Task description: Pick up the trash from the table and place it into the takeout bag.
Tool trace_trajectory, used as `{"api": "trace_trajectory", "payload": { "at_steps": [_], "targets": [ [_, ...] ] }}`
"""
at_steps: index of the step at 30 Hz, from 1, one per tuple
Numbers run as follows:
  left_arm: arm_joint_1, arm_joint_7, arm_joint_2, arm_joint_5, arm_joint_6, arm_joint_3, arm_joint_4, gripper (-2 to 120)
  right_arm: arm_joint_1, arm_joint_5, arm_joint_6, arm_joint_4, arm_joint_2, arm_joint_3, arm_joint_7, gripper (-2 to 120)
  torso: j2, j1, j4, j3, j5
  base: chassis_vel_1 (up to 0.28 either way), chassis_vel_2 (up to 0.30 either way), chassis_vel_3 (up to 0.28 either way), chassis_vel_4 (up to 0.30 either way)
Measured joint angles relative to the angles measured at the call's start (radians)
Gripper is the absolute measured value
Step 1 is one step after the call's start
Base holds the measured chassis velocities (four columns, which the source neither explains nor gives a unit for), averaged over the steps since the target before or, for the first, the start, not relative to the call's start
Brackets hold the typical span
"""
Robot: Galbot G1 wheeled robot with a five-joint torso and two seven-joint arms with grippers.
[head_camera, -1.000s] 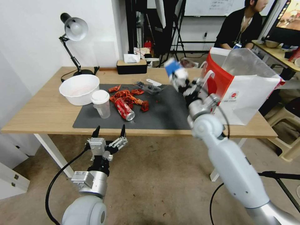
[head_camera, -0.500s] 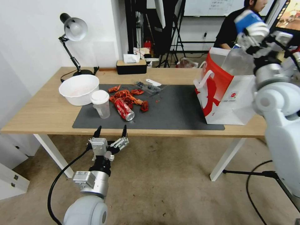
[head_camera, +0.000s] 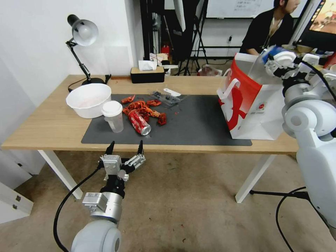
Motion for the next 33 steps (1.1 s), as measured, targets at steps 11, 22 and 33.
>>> {"api": "trace_trajectory", "payload": {
  "at_steps": [11,22,33],
  "targets": [
    [0.001,0.0,0.0,0.0,-0.003,-0.001,-0.003,100,-0.088,0.152,0.283,0.098,-0.017,0.029,-0.228,100,0.0,0.0,0.0001,0.0,-0.0001,0.0,0.0,0.0,0.0],
    [0.0,-0.001,0.0,-0.005,-0.021,-0.008,0.005,100,-0.508,-0.179,0.431,0.321,0.046,0.008,-0.389,100,0.0,0.0,0.0001,0.0,0.0001,0.0,0.0,0.0,0.0],
    [-0.002,-0.003,0.003,-0.006,-0.04,-0.014,0.021,100,-0.937,-0.5,0.663,0.279,0.164,-0.032,-0.344,100,0.0,0.0,-0.0002,0.0,0.0001,0.0,0.0,0.0,0.0]
  ]
}}
